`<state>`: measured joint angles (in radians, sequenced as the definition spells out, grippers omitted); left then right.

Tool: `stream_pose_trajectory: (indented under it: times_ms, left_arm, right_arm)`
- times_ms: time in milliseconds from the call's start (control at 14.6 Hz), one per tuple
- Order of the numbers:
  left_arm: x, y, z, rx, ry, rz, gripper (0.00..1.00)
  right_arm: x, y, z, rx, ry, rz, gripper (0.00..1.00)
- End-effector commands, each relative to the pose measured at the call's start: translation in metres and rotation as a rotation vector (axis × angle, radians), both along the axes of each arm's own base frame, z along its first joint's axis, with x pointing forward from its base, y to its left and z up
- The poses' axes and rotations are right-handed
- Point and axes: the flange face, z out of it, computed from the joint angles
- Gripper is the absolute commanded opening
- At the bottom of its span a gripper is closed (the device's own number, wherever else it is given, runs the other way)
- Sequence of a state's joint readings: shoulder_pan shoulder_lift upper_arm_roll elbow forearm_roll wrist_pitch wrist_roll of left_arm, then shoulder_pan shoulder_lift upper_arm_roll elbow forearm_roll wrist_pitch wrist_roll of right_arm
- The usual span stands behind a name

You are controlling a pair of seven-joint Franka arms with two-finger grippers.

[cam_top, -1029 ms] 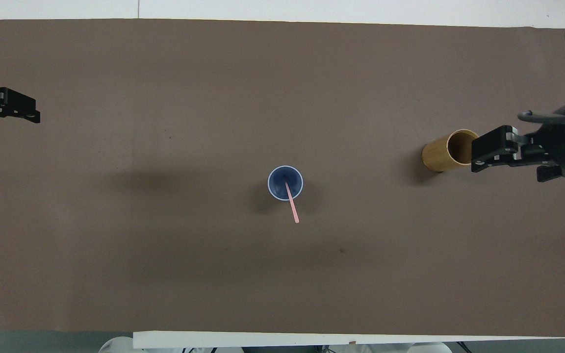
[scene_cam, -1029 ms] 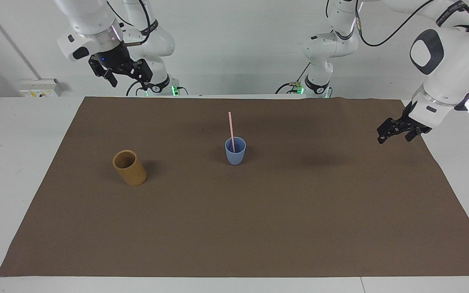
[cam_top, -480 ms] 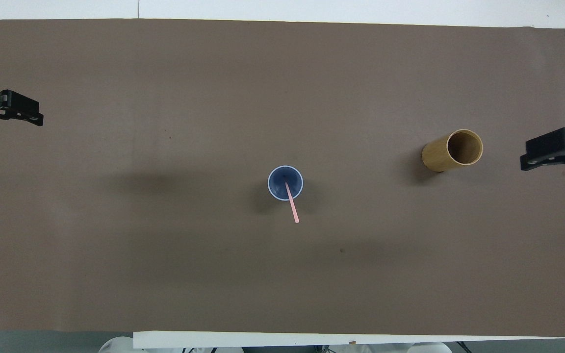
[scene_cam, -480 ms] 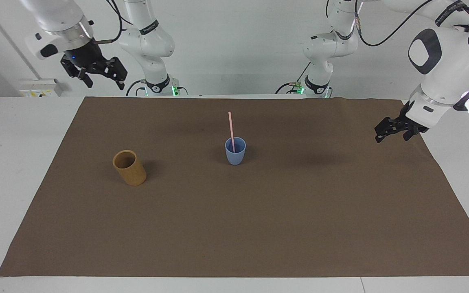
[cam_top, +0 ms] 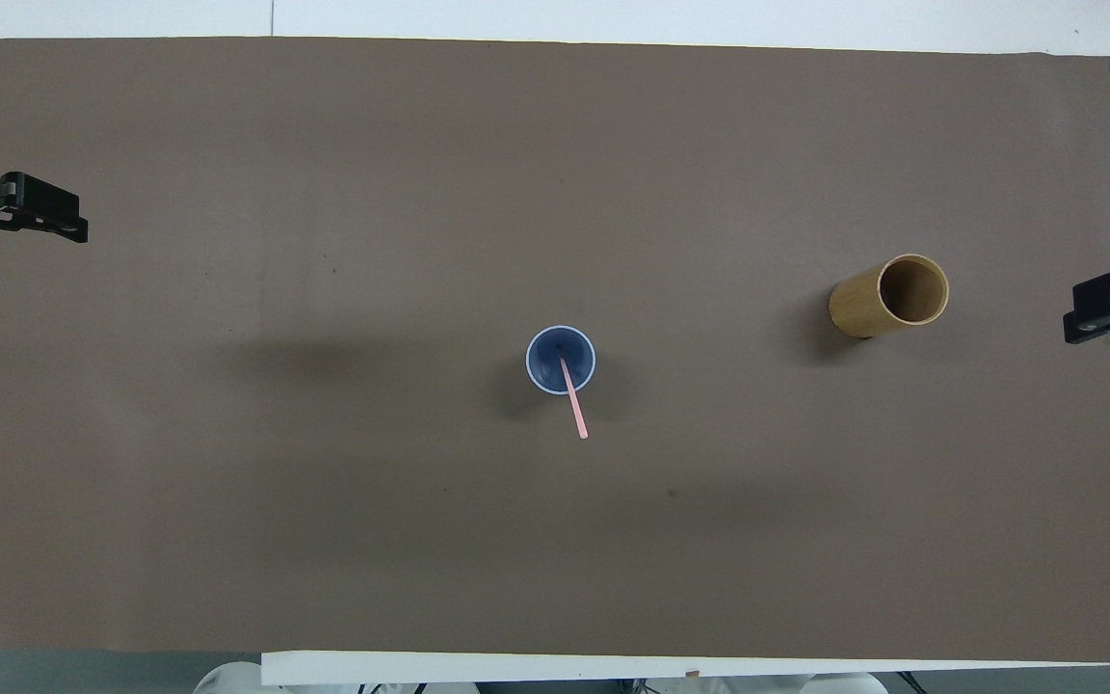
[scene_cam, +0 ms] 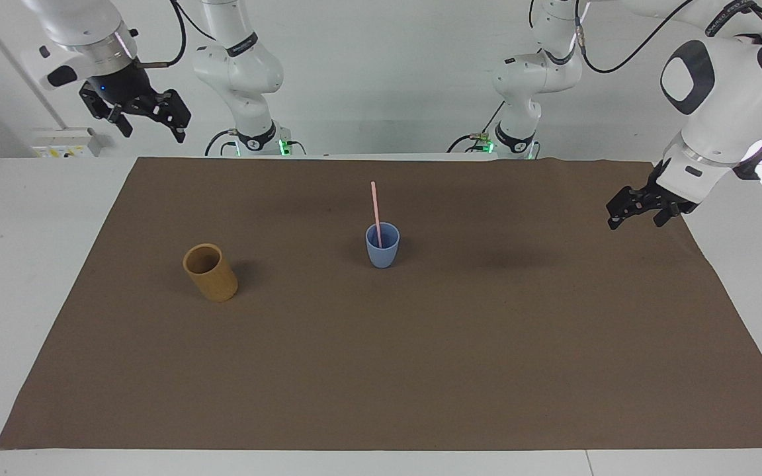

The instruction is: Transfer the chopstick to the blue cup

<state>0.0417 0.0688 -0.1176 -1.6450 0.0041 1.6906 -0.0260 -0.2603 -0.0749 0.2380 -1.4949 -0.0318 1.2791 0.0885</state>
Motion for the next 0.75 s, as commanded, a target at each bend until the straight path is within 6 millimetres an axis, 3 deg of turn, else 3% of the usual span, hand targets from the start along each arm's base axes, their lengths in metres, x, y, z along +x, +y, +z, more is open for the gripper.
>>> stream_pose_trajectory:
  times_ms: [0,69,206,686]
  left_arm:
    - [-0.003,-0.003,0.007,-0.009,-0.003,0.002,1.00]
    - [-0.003,-0.003,0.007,-0.009,-0.001,0.002,1.00]
    - [-0.004,-0.003,0.007,-0.008,-0.001,0.000,1.00]
    - [-0.004,-0.002,0.007,-0.004,-0.003,-0.020,1.00]
  right_arm:
    - [0.003,0.004,-0.001,-0.022,0.011,0.019,1.00]
    - [0.003,0.030,0.001,-0.040,0.006,0.075,1.00]
    - [0.009,0.002,-0.003,-0.006,-0.007,0.044,1.00]
    - [0.011,0.004,-0.010,0.003,0.019,0.047,1.00]
